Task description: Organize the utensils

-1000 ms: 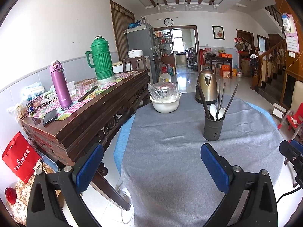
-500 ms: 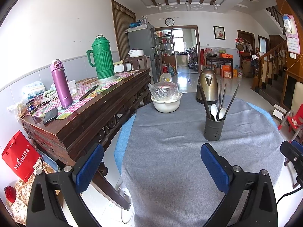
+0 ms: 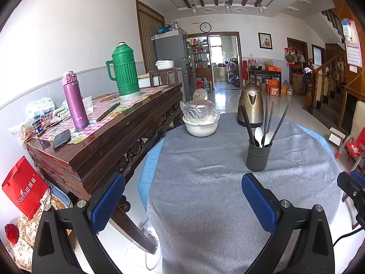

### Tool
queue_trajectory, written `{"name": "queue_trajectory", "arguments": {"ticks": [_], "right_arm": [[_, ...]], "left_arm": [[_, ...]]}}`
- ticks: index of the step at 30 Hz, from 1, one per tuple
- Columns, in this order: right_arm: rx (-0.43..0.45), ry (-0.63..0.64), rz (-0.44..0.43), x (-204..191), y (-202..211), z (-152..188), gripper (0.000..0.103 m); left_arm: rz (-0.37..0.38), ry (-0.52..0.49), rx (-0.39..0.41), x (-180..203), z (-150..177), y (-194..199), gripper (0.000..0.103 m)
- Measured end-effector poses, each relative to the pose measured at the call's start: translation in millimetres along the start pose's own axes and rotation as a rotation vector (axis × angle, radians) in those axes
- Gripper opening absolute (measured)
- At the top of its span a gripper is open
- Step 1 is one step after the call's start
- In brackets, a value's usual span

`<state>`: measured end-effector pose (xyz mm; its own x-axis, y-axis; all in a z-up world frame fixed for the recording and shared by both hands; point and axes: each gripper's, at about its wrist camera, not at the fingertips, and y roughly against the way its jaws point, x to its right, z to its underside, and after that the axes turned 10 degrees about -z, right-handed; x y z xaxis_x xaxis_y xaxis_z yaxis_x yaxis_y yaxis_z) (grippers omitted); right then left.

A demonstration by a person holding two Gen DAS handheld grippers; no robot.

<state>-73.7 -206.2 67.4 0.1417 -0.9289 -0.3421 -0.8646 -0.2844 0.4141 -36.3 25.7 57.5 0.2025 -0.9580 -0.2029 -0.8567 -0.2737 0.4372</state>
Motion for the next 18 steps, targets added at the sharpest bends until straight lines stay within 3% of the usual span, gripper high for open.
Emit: {"name": "queue_trajectory", "arguments": {"ticks": [18], "right_arm": [[0.006, 0.012, -0.004, -5.3, 1.2, -3.5, 0.060]], "left_arm": [[-0.002, 0.003, 0.007, 0.0, -2.1, 3.7, 0.102]]}}
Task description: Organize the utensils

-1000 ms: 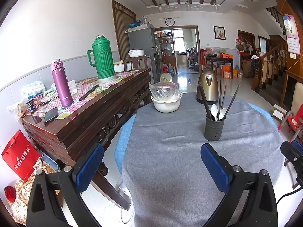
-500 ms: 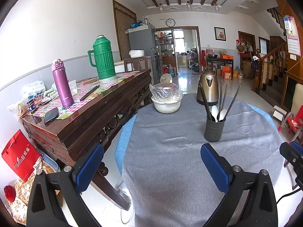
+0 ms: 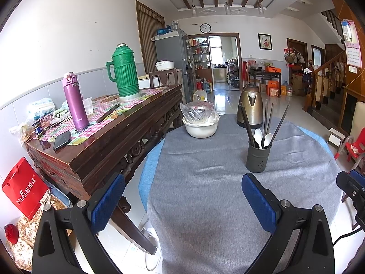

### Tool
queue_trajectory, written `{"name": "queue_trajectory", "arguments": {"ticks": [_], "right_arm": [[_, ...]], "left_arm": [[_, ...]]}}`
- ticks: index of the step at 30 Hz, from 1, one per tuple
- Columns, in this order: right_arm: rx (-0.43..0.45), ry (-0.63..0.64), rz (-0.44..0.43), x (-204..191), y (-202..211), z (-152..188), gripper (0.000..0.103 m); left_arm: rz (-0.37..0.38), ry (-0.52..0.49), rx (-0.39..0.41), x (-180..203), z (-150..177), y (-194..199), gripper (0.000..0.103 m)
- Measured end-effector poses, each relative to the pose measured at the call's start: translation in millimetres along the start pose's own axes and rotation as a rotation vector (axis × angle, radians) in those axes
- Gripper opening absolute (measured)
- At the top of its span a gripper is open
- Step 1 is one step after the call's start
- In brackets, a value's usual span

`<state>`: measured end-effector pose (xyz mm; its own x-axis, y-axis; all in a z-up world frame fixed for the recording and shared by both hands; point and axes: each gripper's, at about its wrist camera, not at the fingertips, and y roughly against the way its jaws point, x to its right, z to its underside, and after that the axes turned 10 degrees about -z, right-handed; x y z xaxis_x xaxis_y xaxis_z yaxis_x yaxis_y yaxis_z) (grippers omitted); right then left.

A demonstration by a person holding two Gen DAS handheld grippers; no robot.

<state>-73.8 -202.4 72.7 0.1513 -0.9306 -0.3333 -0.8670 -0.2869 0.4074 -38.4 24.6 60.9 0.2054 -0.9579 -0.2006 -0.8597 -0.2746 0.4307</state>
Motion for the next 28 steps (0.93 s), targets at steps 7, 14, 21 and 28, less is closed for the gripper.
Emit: {"name": "queue_trajectory", "arguments": {"ticks": [7, 14, 21, 28], "right_arm": [[0.006, -0.002, 0.000, 2, 2, 0, 0.060], [0.008, -0.001, 0.001, 2, 2, 0, 0.060], [0.007, 0.001, 0.001, 3, 0, -1, 0.060], [-0.002, 0.014, 0.009, 9, -10, -5, 0.060]], "left_arm": [[0.002, 0.001, 0.000, 0, 0, 0, 0.102], [0.003, 0.000, -0.001, 0, 0, 1, 0.102], [-0.002, 0.004, -0.002, 0, -2, -3, 0.102], [0.006, 0.016, -0.009, 3, -6, -20, 0.102]]}}
